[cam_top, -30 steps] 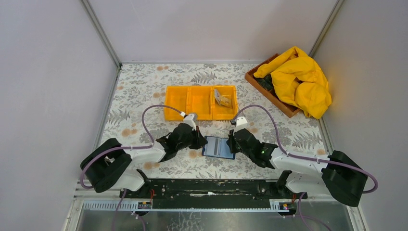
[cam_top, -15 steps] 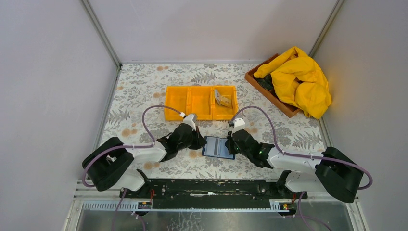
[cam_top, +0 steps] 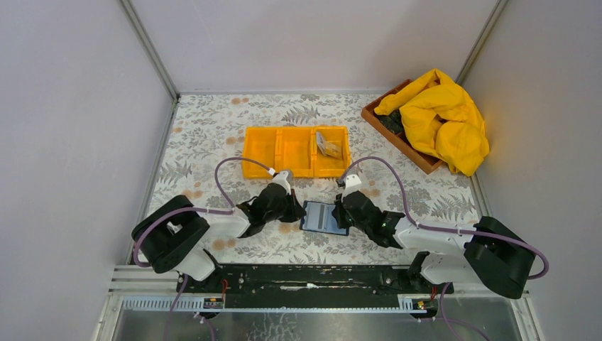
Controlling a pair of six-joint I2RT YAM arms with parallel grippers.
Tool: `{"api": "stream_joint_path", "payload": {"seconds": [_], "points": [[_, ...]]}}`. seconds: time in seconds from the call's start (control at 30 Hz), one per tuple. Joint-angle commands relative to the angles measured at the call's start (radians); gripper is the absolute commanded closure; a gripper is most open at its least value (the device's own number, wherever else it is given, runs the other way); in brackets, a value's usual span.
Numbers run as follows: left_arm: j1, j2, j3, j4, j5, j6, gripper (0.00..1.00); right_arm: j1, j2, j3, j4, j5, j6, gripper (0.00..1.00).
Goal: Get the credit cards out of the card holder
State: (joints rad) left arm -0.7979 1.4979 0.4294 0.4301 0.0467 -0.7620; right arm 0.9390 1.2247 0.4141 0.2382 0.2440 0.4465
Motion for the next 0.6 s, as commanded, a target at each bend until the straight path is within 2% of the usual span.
{"api": "stream_joint_path", "payload": {"seconds": [0.0, 0.57], "points": [[0.002, 0.005, -0.016, 0.059, 0.035, -0.018, 1.0, 0.004, 0.01, 0.001, 0.041, 0.007, 0.009, 1.0], [0.002, 0.036, -0.005, 0.139, 0.095, -0.052, 1.0, 0.003, 0.073, 0.015, 0.033, -0.038, 0.032, 1.0]]}}
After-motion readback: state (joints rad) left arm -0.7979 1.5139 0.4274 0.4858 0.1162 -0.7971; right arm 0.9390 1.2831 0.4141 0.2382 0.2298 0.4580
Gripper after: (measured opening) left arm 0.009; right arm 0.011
